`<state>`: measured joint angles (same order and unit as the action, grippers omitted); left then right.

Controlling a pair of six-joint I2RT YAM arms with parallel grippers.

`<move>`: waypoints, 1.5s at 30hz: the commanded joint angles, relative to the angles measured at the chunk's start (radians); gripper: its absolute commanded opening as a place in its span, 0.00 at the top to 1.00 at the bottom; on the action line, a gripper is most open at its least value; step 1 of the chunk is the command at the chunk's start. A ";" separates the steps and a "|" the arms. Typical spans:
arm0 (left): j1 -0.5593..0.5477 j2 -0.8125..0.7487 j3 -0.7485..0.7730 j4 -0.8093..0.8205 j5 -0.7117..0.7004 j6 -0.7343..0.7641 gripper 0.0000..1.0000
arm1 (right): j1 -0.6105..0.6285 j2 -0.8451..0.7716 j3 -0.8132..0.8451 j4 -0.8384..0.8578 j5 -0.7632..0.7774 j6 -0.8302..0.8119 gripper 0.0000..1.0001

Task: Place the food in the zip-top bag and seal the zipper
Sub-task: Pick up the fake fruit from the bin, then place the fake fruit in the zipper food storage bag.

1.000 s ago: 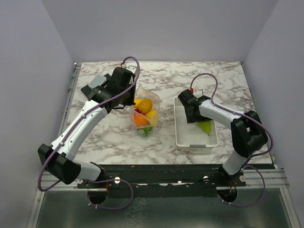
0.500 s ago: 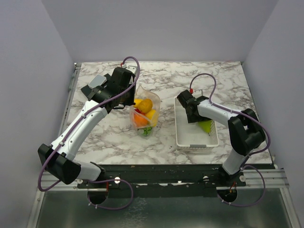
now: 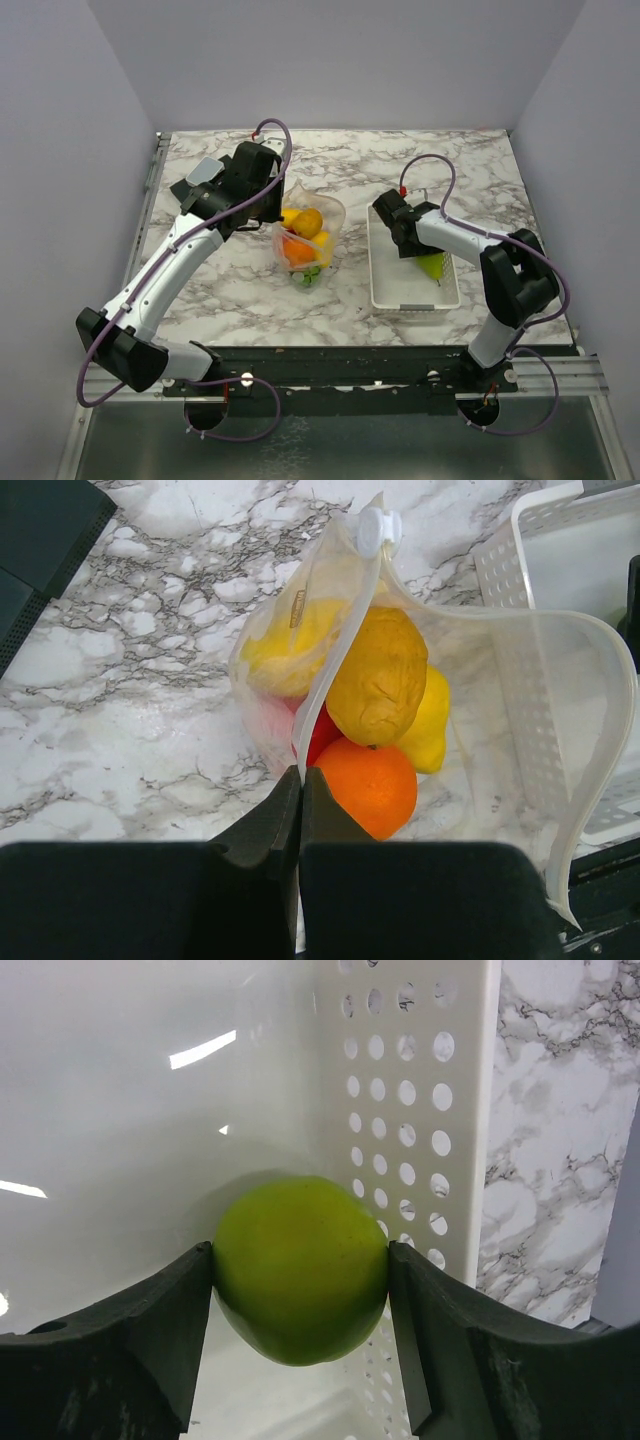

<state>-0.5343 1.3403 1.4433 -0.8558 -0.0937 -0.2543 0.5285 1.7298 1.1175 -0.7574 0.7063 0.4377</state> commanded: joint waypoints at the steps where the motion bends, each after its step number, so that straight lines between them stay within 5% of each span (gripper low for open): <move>1: 0.000 -0.040 -0.008 0.006 0.006 -0.011 1.00 | -0.005 -0.029 0.017 -0.007 -0.010 0.014 0.42; 19: 0.000 -0.039 -0.022 0.012 0.012 -0.012 1.00 | -0.004 -0.281 0.237 -0.129 -0.211 -0.001 0.48; 45: 0.000 -0.038 -0.027 0.019 0.012 -0.013 1.00 | 0.025 -0.358 0.465 0.148 -0.846 -0.031 0.49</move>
<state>-0.5343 1.3262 1.4223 -0.8543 -0.0933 -0.2646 0.5373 1.3849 1.5360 -0.7105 0.0120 0.4107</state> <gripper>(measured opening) 0.005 0.665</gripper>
